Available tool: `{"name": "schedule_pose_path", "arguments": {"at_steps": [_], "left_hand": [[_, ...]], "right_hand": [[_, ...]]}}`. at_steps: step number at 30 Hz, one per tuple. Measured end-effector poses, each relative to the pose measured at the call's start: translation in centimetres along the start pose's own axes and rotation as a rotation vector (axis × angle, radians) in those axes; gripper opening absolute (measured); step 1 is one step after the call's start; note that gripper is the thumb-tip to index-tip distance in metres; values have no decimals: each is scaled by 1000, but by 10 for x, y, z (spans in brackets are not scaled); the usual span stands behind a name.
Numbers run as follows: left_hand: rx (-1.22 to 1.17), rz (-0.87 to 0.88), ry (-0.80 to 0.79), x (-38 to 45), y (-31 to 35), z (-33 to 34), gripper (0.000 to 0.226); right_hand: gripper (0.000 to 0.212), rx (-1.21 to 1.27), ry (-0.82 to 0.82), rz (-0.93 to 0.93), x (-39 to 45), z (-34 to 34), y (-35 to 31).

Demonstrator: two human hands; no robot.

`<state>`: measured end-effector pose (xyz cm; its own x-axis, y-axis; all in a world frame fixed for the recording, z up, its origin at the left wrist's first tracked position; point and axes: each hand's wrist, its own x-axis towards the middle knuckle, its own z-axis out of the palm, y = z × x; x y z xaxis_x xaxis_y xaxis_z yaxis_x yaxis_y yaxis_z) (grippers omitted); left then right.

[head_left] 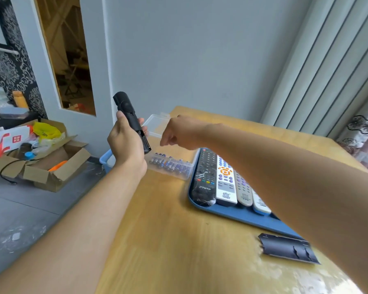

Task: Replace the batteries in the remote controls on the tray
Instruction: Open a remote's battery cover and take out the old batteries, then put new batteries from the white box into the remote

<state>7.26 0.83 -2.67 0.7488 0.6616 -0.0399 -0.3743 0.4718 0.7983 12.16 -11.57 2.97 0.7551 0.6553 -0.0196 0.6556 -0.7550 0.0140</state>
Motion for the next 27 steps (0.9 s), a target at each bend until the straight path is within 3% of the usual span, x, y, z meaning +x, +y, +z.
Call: {"name": "schedule_pose_path", "arguments": {"at_steps": [6,10,12,14,15,17,22,27], "left_hand": [[98,-52,-275,-41,-12,14,36],[249,-128,-599,-100,-32,43,15],[313,-128,-746,-135,-47,62,28],[362,-177,-851,-169,-65,85,59],[397,-200,-907,-183,-72,94,63],[491,-258,-1021,-220,-93,119,47],[676,-299,-1115,-278,-136,163,30],[835,-268,-1105,-294,-160,182,58]], "right_hand": [[27,72,272,182,-112,-26,74],[23,74,557,411,-222,-7,139],[21,71,629,495,-265,9,167],[23,53,721,562,-299,23,193],[24,31,750,605,-311,31,201],[27,-14,794,718,-339,45,214],[24,-57,860,806,-366,83,224],[17,87,872,776,-370,89,225]]}}
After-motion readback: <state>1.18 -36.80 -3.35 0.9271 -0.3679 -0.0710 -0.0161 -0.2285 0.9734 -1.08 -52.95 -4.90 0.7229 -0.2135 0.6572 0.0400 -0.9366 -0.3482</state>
